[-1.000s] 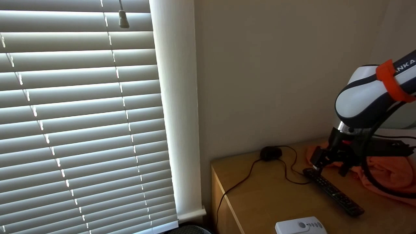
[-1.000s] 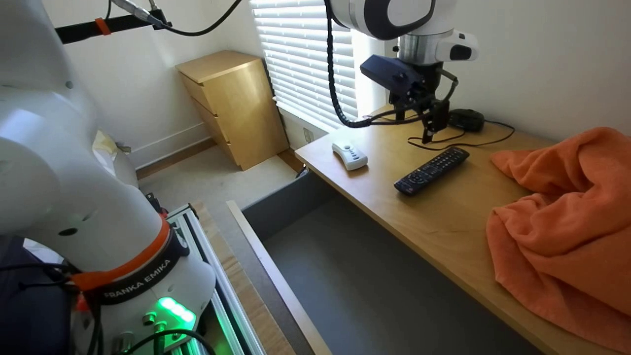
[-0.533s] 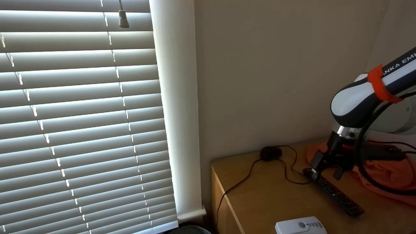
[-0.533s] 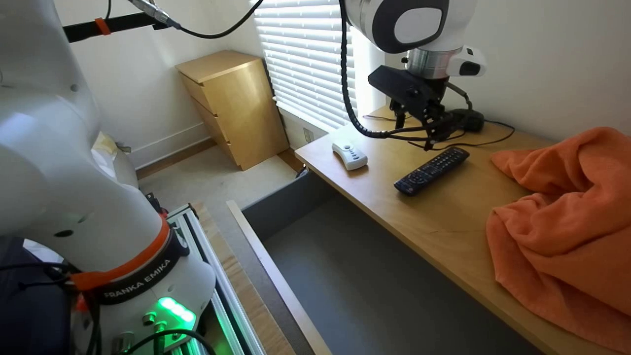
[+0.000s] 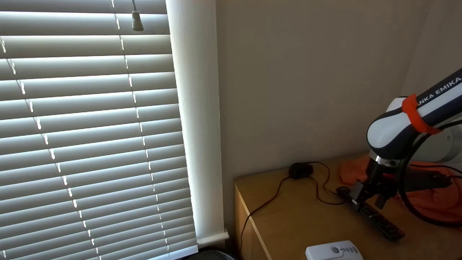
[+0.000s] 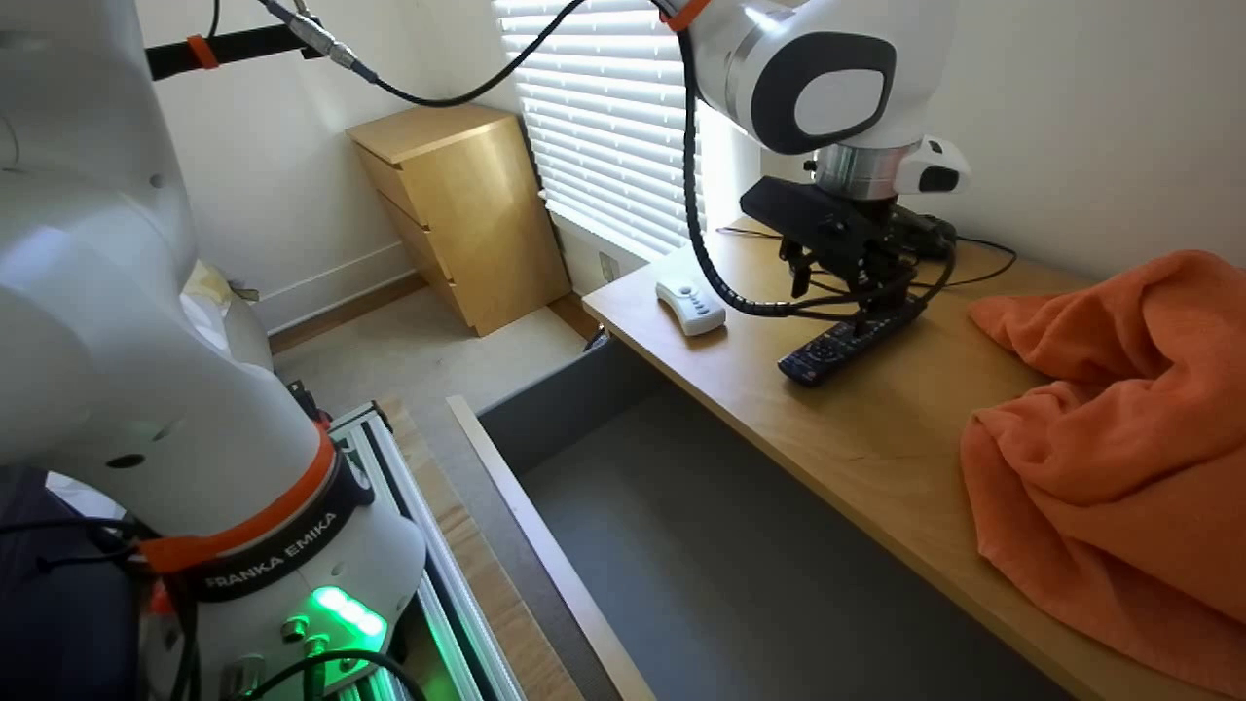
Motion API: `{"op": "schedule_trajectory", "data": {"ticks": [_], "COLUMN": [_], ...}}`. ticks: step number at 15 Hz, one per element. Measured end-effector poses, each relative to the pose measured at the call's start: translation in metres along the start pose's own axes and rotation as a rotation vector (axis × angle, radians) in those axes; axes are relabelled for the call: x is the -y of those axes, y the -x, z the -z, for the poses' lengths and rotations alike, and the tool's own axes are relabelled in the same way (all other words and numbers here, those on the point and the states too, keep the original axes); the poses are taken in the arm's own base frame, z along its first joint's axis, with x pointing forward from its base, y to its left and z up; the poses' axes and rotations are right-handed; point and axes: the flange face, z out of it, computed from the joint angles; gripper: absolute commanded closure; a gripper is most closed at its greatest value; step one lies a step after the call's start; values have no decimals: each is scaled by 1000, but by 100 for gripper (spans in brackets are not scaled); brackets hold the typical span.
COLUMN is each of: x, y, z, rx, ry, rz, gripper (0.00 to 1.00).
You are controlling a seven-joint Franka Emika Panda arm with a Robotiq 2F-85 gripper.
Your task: Rotate the black remote to the left
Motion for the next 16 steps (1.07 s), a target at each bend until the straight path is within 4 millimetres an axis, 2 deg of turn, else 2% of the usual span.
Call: {"op": "schedule_trajectory", "data": {"ticks": [5,6,7,12,13,16], "x": [-8,-8,-9,-12,-13,-13], "y": [-4,-5,-6,-9,-10,-13], "z": [-16,-17,-19,-25,-25,-22], "rx": [-24,-25,-24,-31,-42,-73], "ry": [40,44,48,57,60,63], "rz": [24,29,32,-9,-33,-133], "gripper": [0,6,26,65,70,70]}}
